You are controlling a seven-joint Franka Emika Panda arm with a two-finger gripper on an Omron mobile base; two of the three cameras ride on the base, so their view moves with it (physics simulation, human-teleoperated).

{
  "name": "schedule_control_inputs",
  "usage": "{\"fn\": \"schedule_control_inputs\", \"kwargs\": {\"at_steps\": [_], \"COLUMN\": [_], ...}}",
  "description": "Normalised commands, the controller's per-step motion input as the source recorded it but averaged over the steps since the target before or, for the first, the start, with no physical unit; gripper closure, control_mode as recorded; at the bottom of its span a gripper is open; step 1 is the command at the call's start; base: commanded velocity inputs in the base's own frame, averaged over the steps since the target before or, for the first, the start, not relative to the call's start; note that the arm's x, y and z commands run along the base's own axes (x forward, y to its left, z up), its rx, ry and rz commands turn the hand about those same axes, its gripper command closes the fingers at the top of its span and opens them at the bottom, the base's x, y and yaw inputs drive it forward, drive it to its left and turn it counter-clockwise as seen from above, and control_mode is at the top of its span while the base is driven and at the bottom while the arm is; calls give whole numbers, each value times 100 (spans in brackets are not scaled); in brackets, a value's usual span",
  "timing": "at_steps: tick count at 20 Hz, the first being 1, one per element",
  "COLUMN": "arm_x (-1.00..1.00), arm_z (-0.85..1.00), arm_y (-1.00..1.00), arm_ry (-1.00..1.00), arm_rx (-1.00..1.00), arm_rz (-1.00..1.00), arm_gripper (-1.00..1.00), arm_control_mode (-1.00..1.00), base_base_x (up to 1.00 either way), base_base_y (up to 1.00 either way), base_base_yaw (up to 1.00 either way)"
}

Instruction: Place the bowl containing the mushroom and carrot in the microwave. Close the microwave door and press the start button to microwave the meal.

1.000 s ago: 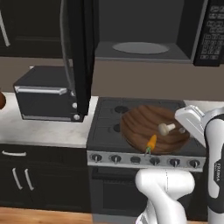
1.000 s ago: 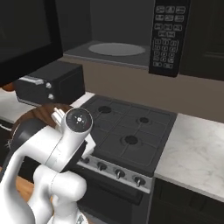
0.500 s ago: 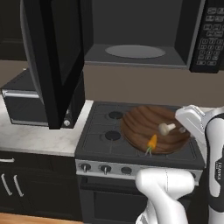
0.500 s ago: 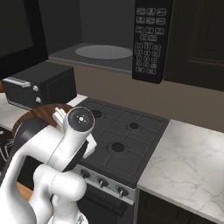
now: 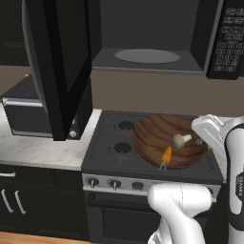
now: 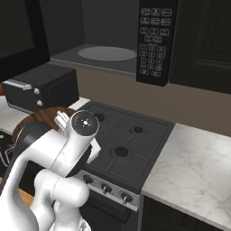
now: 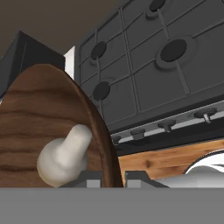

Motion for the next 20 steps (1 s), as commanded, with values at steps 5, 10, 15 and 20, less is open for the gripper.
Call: {"fn": "schedule_control_inputs", "kwargs": {"at_steps": [5,10,15,20], "arm_x": [0,0,0,0], "arm_z": [2,39,79,91], "arm_y": [4,2,0,1], "arm_ry": [-8,-5,0,0], "arm_rx": [0,0,0,-1], "arm_rz": [0,-4,-14,-20], "arm_gripper": [100,100,100,100], "arm_control_mode": [-100,-100,-100,-100], "base_base_x": [0,0,0,0], "base_base_y": [0,0,0,0], "base_base_yaw": [0,0,0,0]}}
